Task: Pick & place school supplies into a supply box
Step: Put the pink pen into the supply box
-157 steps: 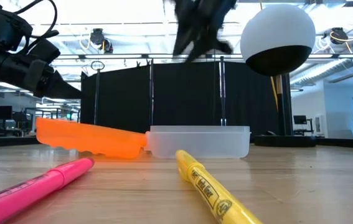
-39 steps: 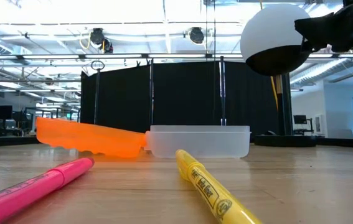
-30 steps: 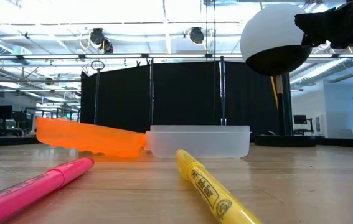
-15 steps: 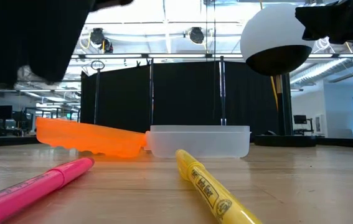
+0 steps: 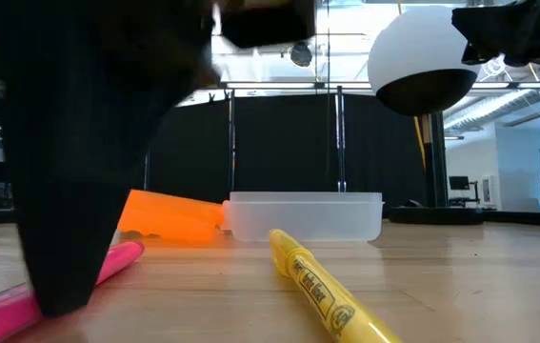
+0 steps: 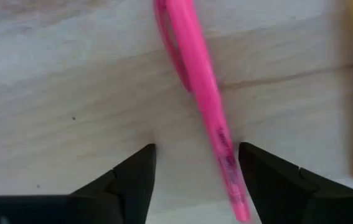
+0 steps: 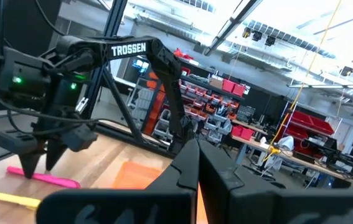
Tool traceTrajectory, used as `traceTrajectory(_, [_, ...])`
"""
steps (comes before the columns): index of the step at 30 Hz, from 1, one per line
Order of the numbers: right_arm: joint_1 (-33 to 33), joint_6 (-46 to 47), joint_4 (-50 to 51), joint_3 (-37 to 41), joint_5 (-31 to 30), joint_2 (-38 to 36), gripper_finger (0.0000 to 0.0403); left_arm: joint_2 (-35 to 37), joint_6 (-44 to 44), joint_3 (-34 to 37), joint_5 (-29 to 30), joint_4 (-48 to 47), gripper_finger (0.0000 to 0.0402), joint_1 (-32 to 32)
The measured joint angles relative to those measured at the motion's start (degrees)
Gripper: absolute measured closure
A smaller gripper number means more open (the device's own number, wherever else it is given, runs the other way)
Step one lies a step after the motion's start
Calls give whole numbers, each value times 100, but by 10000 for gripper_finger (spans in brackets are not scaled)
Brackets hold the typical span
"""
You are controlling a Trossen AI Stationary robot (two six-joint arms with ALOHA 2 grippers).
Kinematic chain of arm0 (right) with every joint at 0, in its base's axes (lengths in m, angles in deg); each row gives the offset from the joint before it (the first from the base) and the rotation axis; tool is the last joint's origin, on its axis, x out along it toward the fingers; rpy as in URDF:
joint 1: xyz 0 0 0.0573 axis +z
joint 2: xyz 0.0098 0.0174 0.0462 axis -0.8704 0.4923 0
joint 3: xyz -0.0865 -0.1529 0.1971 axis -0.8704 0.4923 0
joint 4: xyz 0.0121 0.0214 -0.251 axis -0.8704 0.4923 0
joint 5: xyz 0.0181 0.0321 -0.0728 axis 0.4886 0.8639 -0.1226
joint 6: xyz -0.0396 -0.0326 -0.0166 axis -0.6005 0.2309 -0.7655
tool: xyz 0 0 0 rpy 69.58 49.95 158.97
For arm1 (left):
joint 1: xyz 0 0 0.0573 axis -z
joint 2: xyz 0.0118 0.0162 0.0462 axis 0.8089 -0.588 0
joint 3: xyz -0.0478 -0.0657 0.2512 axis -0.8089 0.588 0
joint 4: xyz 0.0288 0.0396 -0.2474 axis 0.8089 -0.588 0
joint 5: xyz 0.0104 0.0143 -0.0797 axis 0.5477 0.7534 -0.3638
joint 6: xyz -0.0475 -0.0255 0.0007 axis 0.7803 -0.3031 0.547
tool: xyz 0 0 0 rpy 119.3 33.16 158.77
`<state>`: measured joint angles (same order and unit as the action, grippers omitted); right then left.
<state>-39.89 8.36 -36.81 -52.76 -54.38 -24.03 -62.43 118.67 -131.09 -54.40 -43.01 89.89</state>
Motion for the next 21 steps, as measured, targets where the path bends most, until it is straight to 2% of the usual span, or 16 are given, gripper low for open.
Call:
traceTrajectory(7, [0,135,149,0,-2,1,403,44,-210,293,-397,279,163,-138])
traceTrajectory(11, [0,135,249,0,0,0,403,44,-286,342,-403,263,171,-177])
traceTrajectory(21, [0,437,487,0,0,1,403,26,-571,354,-403,180,281,-190])
